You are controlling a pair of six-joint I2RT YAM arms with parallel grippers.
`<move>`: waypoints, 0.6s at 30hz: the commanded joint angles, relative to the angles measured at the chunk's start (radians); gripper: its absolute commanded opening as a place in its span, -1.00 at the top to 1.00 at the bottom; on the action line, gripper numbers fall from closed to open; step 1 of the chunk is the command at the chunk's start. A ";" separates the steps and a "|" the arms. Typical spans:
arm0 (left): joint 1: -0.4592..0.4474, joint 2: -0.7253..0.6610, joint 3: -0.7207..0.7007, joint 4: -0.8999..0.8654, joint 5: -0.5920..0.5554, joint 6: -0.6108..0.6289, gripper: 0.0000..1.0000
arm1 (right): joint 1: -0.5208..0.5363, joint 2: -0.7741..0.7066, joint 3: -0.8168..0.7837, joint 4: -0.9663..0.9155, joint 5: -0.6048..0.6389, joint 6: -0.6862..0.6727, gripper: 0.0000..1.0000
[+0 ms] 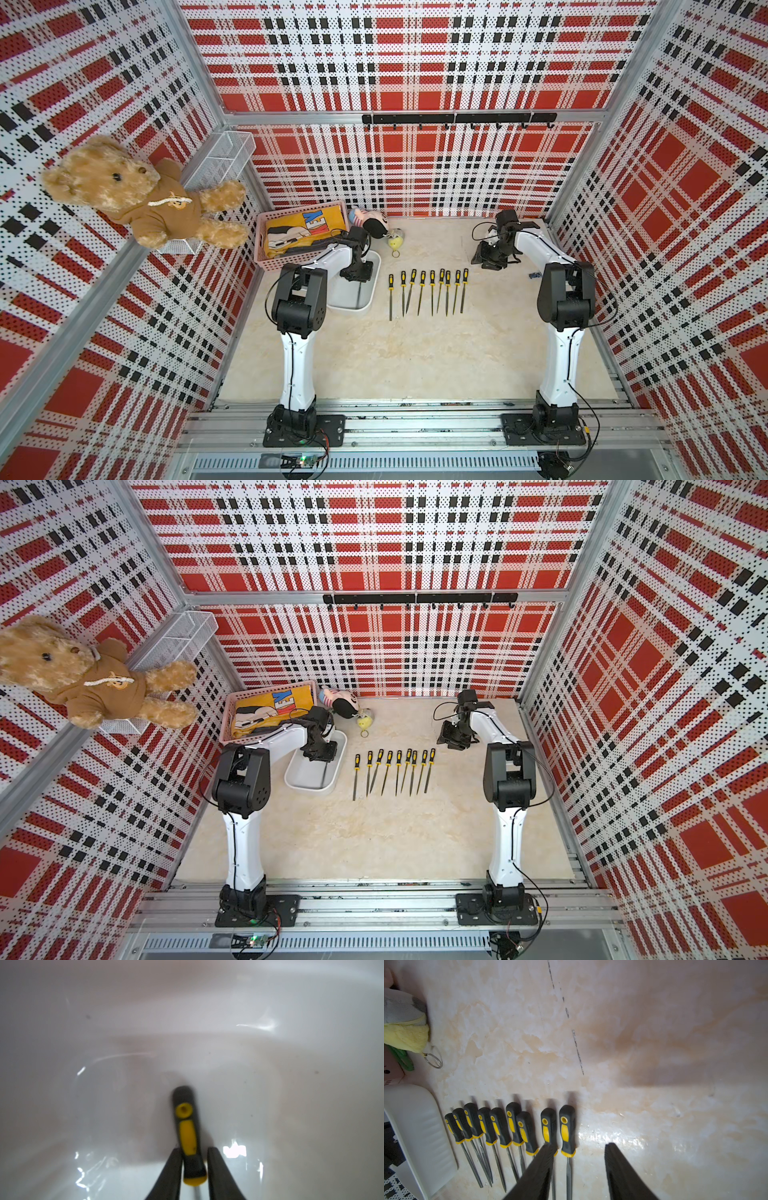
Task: Take the file tool out of the storage box
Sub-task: Pick up the file tool from the storage box.
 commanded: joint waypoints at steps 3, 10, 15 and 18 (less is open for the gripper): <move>-0.003 0.062 -0.029 -0.027 -0.031 -0.005 1.00 | 0.001 -0.052 0.000 0.027 -0.020 0.012 0.03; 0.010 -0.020 -0.012 -0.011 0.003 0.005 1.00 | 0.002 -0.101 -0.027 0.080 -0.072 0.007 0.03; 0.042 -0.165 0.059 -0.004 0.175 0.049 1.00 | 0.006 -0.219 -0.144 0.324 -0.318 0.017 -0.02; 0.052 -0.231 0.122 -0.004 0.313 0.072 1.00 | 0.030 -0.266 -0.188 0.448 -0.428 0.038 -0.08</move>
